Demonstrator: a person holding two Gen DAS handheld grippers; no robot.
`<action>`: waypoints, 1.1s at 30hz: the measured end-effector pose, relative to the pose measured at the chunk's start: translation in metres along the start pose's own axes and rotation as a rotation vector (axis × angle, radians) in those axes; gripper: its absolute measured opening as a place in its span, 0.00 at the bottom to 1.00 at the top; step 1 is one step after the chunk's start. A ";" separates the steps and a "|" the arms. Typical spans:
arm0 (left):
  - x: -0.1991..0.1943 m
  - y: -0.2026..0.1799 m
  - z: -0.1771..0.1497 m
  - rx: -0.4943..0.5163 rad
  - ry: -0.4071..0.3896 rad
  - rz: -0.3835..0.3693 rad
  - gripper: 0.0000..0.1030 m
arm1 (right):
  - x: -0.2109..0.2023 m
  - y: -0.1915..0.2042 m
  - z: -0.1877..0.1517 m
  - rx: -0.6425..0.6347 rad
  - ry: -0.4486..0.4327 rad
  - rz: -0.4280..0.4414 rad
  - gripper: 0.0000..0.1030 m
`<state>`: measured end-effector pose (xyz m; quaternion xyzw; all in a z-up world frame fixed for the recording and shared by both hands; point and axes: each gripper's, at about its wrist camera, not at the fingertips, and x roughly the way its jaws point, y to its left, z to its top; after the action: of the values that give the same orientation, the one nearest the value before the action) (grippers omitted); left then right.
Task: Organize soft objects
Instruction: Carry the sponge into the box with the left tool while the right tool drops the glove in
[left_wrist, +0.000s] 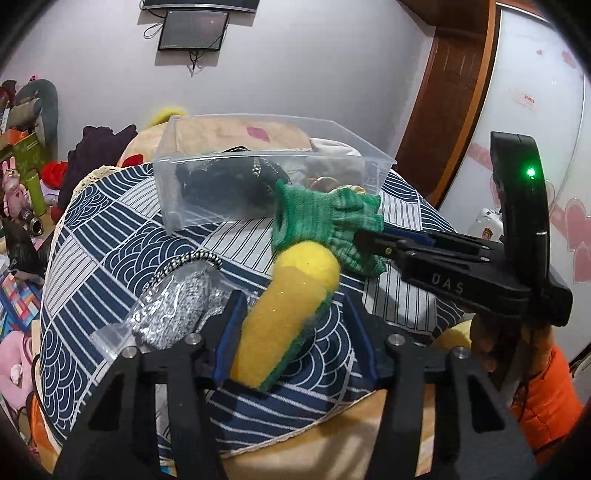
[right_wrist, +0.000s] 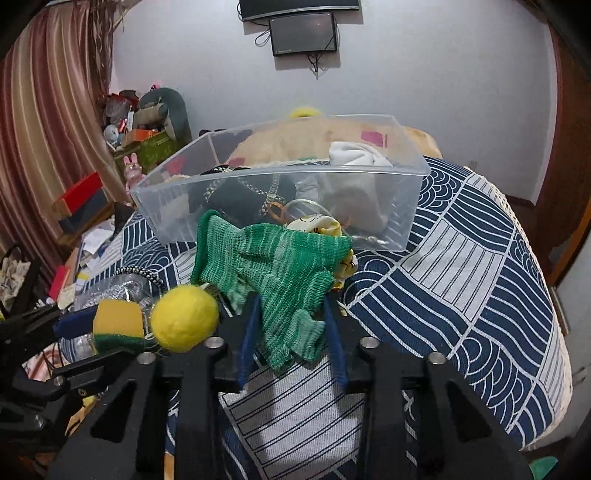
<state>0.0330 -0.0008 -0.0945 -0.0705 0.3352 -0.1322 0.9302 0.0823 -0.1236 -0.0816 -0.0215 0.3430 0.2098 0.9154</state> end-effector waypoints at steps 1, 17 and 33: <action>-0.001 0.001 -0.001 -0.001 0.000 0.002 0.46 | -0.002 0.000 -0.001 0.000 -0.004 0.002 0.23; -0.034 0.008 0.016 0.003 -0.116 0.081 0.38 | -0.052 0.008 0.010 -0.051 -0.130 -0.004 0.15; -0.039 0.043 0.089 -0.046 -0.288 0.110 0.38 | -0.062 0.009 0.067 -0.045 -0.284 -0.036 0.16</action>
<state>0.0700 0.0550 -0.0126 -0.0917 0.2047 -0.0618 0.9725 0.0781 -0.1265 0.0101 -0.0181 0.2048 0.2021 0.9575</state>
